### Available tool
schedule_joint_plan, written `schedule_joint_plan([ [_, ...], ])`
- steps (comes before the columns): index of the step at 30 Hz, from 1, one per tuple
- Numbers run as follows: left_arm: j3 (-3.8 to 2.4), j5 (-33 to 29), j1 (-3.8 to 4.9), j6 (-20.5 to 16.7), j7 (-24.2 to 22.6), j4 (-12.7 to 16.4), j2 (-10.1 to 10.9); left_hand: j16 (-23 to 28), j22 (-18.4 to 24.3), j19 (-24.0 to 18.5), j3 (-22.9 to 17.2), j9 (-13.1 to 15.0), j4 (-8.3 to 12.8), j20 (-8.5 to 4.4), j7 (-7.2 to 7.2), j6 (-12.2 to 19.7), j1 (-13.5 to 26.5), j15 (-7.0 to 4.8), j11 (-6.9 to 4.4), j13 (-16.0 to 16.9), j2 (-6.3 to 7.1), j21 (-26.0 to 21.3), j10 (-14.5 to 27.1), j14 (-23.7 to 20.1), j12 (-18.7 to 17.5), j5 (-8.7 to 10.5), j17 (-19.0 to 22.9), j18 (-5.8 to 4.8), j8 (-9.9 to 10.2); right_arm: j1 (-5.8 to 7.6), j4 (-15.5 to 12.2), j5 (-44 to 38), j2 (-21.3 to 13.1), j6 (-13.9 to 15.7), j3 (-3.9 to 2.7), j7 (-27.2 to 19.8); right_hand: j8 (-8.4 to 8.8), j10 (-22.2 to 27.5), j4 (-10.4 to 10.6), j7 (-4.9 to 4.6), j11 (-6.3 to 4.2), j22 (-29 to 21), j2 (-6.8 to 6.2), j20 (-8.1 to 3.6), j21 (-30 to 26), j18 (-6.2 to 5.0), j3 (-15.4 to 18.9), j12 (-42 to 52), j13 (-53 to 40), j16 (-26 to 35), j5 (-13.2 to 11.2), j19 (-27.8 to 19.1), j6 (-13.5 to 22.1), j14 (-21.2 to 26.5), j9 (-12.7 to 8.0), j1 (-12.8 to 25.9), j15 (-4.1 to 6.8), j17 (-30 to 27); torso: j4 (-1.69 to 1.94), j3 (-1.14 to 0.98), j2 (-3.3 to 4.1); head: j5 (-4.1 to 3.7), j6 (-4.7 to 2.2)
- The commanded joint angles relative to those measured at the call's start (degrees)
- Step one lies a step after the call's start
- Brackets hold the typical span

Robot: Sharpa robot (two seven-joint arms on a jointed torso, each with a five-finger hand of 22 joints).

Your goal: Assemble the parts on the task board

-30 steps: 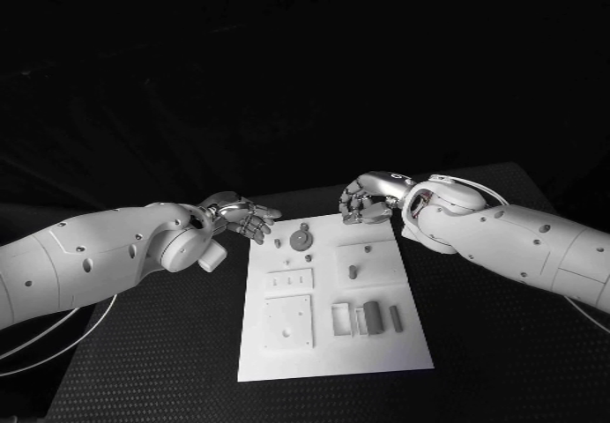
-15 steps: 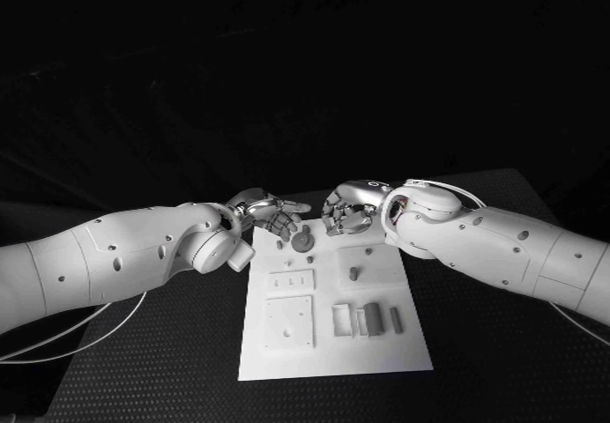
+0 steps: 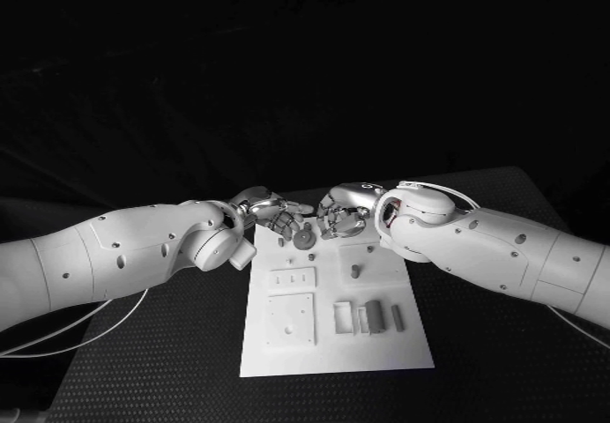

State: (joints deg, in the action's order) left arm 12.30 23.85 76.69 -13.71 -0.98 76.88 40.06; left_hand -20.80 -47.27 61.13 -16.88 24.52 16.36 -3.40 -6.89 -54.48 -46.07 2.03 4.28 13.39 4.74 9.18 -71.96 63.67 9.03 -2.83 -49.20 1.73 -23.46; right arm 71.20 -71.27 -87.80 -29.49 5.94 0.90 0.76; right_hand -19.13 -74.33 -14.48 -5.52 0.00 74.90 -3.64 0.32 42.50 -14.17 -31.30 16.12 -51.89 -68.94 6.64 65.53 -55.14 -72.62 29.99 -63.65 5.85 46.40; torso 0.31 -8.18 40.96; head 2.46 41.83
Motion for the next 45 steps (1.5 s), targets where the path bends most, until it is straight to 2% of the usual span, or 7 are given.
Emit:
schedule_joint_plan([
  [1, 0.03, 2.2, 0.05, 2.6, -0.1, 0.0, -0.4, 0.1, -0.1, 0.6, 0.1, 0.1, 0.2, -0.04, -0.08, -0.5, -0.5, 0.03, -0.24, 0.1, -0.03, -0.1, -0.5, 0.5, 0.0, 0.02, -0.2, 1.16, 0.0, -0.07, -0.6, -0.6, 0.0, 0.9, -0.02, 1.2, -0.19, -0.4, -0.1, -0.69, -0.02, 1.2, 0.49, -0.05, 0.4, -0.83, -0.3, -0.3, -0.1, 0.2, 0.2, 0.1, -1.3, 0.0, 0.6, 0.1, 0.40, 0.1, 0.01, 0.07, 0.04, 0.13, 0.20],
  [10, 0.04, 5.2, 0.05, 4.7, 1.2, 0.0, -0.5, 0.1, -0.2, 0.8, 0.3, 0.1, 0.1, -0.16, 0.10, -1.0, -0.3, -0.12, -0.37, 0.4, -0.24, -0.1, -0.7, 0.8, 0.1, 0.02, -0.6, 1.10, -0.1, -0.23, -1.6, -0.5, 0.2, 1.6, -0.03, 1.7, -0.18, -0.6, -0.3, -0.65, -0.07, 1.2, 0.51, -0.10, 0.5, -0.83, -0.3, -0.4, -0.2, 0.2, 0.2, 0.3, -1.4, -0.1, 0.7, 0.1, 0.46, 0.1, -0.09, -0.10, 0.04, 0.26, 0.46],
  [16, 0.04, 5.8, 0.04, 4.7, 2.3, 0.1, -0.8, 0.2, -0.4, 1.0, 0.6, 0.1, -0.1, -0.37, 0.33, -1.6, 0.6, -0.34, -0.55, 0.6, -0.78, -0.1, -1.2, 1.3, 0.0, 0.02, -1.1, 1.04, 0.0, -0.31, -2.5, -0.6, 0.3, 1.8, -0.04, 2.2, -0.17, -0.7, -0.3, -0.63, -0.10, 1.2, 0.54, -0.13, 0.6, -0.83, -0.3, -0.5, -0.3, 0.1, 0.2, 0.4, -1.4, -0.1, 0.8, 0.1, 0.49, 0.2, 0.01, 0.03, 0.11, 0.25, 0.55],
  [20, 0.03, 5.8, 0.04, 4.4, 2.8, -0.1, -0.9, 0.3, -0.5, 1.4, 1.2, 0.1, -0.9, -0.64, 0.56, -2.1, 3.1, -0.59, -0.77, 0.9, -1.68, -0.1, -1.6, 1.8, 0.0, 0.03, -1.5, 1.06, 0.0, -0.34, -2.5, -0.7, 0.5, 1.8, -0.05, 2.4, -0.19, -0.8, -0.3, -0.58, -0.14, 1.2, 0.48, -0.16, 0.6, -0.83, -0.3, -0.6, -0.3, 0.1, 0.2, 0.5, -1.5, -0.2, 0.8, 0.2, 0.54, 0.2, -0.03, 0.01, 0.08, 0.31, 0.59],
  [30, 0.02, 4.4, 0.05, 4.4, 4.7, 0.3, -1.3, 0.3, -0.9, 2.2, 1.1, 0.2, -0.4, -1.04, 0.97, -3.1, 3.9, -1.01, -1.14, 1.3, -2.10, 0.1, -2.5, 2.7, 0.1, 0.02, -2.2, 1.10, -0.1, -0.40, -3.2, -1.6, 0.4, 2.2, -0.10, 2.7, -0.19, -1.0, -0.4, -0.53, -0.20, 1.2, 0.42, -0.21, 0.7, -0.83, -0.3, -0.6, -0.5, 0.0, 0.2, 0.5, -1.7, -0.2, 0.9, 0.3, 0.60, 0.2, -0.01, 0.03, 0.15, 0.36, 0.68],
  [45, 0.02, 3.8, 0.05, 3.8, 5.3, 0.6, -1.5, 0.7, -1.5, 2.8, -1.6, 0.3, 0.0, -1.32, 1.14, -3.8, 0.5, -1.23, -1.32, 1.9, -2.71, 0.4, -3.1, 3.5, -0.1, 0.02, -3.0, 0.86, 0.1, -0.53, -3.9, -1.9, 0.7, 2.5, -0.22, 3.2, -0.18, -1.1, -0.3, -0.48, -0.25, 1.2, 0.43, -0.24, 0.8, -0.83, -0.3, -0.8, -0.6, 0.0, 0.2, 0.6, -1.8, -0.3, 1.0, 0.4, 0.65, 0.3, -0.05, -0.02, 0.13, 0.41, 0.81],
])
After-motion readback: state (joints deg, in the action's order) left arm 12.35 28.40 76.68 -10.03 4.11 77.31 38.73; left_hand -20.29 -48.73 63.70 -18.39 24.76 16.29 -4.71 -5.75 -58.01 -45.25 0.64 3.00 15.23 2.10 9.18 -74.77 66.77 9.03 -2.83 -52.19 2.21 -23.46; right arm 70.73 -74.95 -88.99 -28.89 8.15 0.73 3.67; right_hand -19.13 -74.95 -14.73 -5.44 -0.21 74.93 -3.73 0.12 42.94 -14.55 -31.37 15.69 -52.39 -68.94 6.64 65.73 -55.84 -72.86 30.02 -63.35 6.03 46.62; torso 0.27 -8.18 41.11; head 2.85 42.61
